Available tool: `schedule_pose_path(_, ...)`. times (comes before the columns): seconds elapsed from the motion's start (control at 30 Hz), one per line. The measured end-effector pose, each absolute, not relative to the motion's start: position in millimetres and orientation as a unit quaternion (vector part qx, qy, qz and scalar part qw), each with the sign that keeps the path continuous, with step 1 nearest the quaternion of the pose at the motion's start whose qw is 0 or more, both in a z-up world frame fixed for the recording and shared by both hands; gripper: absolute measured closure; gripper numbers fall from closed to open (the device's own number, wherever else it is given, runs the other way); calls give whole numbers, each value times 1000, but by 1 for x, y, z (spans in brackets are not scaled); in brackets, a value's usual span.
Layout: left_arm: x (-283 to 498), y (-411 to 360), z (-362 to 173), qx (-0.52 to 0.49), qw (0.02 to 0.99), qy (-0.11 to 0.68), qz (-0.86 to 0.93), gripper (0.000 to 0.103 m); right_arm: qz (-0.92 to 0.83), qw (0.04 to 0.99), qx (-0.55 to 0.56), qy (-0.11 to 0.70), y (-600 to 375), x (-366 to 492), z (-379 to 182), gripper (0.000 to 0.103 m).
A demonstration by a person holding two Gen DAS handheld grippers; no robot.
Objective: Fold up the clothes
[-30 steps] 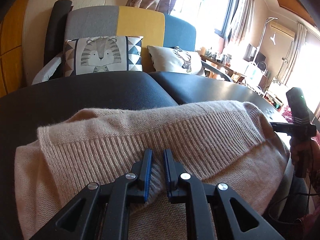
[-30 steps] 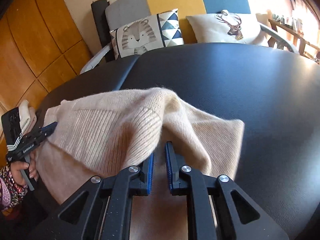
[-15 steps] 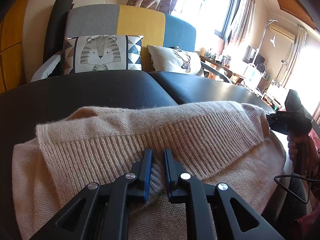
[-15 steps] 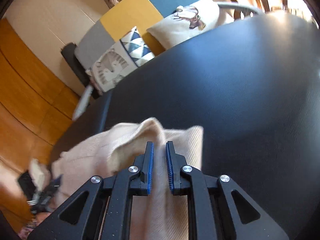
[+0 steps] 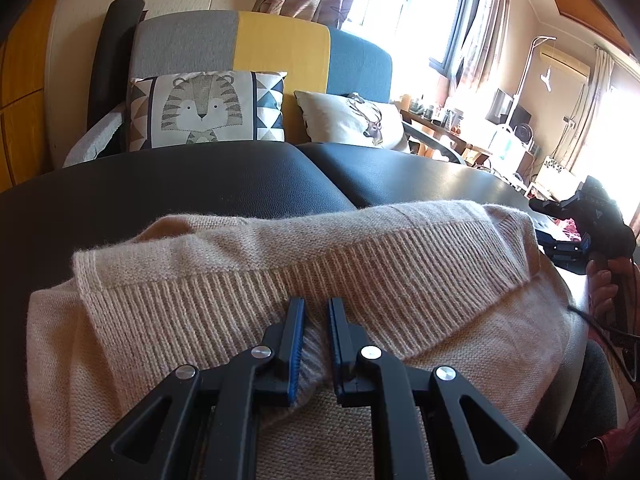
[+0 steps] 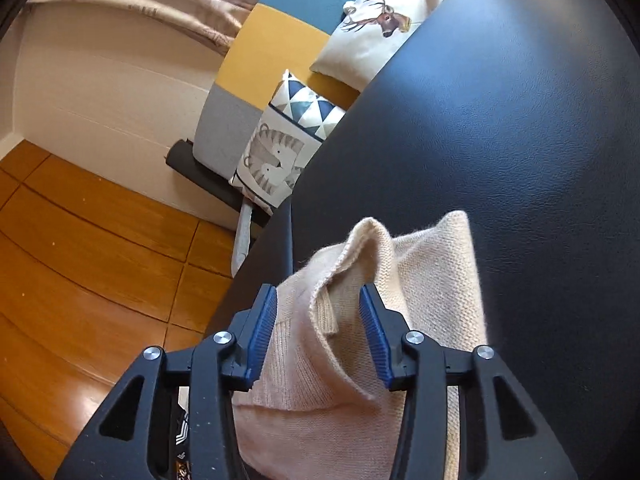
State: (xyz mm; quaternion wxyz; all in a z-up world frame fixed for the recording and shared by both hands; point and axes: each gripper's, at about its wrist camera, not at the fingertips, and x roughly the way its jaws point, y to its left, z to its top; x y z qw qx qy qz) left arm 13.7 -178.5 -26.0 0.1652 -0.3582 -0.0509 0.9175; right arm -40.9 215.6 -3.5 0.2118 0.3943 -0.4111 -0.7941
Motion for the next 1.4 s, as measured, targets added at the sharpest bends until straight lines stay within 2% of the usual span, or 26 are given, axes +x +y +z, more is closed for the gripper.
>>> schedule_pose_path(0.07, 13, -178, -25, -358, 164, -49, 918, 92, -801, 211, 404, -388, 207, -46, -2, 57)
schedule_pose_path(0.1, 13, -178, -25, -358, 164, -48, 918, 92, -805, 210, 408, -375, 204, -48, -1, 61)
schedule_pose_path(0.13, 13, -178, -25, -358, 164, -48, 918, 92, -810, 212, 411, -360, 199, -49, 0, 85)
schedule_pose_path(0.17, 14, -178, -25, -358, 164, -48, 918, 92, -816, 212, 418, -338, 193, -51, 2, 100)
schedule_pose_path(0.33, 13, -179, -25, -358, 165, -50, 918, 92, -874, 140, 415, -210, 181, -48, 22, 100)
schedule_pose_path(0.5, 12, -181, -26, -358, 168, -56, 917, 92, -864, 142, 449, -180, 180, -48, 5, 100)
schedule_pose_path(0.6, 13, -180, -26, -358, 167, -55, 917, 92, -862, 132, 439, -216, 197, -38, 2, 94)
schedule_pose_path(0.7, 13, -179, -26, -358, 166, -53, 917, 92, -890, 111, 374, -236, 214, -23, 19, 93)
schedule_pose_path(0.8, 13, -179, -26, -358, 165, -50, 918, 92, -891, 165, 367, -210, 200, -26, 28, 93)
schedule_pose_path(0.9, 14, -177, -25, -357, 162, -46, 919, 92, -880, 184, 405, -168, 178, -49, 15, 93)
schedule_pose_path(1.0, 14, -179, -26, -357, 164, -49, 918, 92, -878, 138, 440, -132, 172, -69, -7, 93)
schedule_pose_path(1.03, 14, -180, -26, -358, 166, -52, 917, 92, -881, 116, 442, -121, 177, -70, -12, 98)
schedule_pose_path(1.07, 13, -181, -26, -358, 168, -56, 917, 92, -885, 103, 436, -126, 185, -69, -14, 98)
schedule_pose_path(1.1, 13, -182, -27, -358, 169, -59, 916, 92, -886, 93, 432, -141, 193, -66, -12, 98)
schedule_pose_path(1.13, 13, -183, -27, -359, 171, -62, 916, 92, -886, 88, 426, -160, 202, -61, -9, 90)
schedule_pose_path(1.23, 13, -184, -27, -358, 172, -65, 915, 92, -892, 121, 383, -206, 233, -28, 11, 90)
schedule_pose_path(1.4, 13, -182, -26, -358, 170, -62, 916, 92, -887, 155, 395, -182, 243, 23, 17, 90)
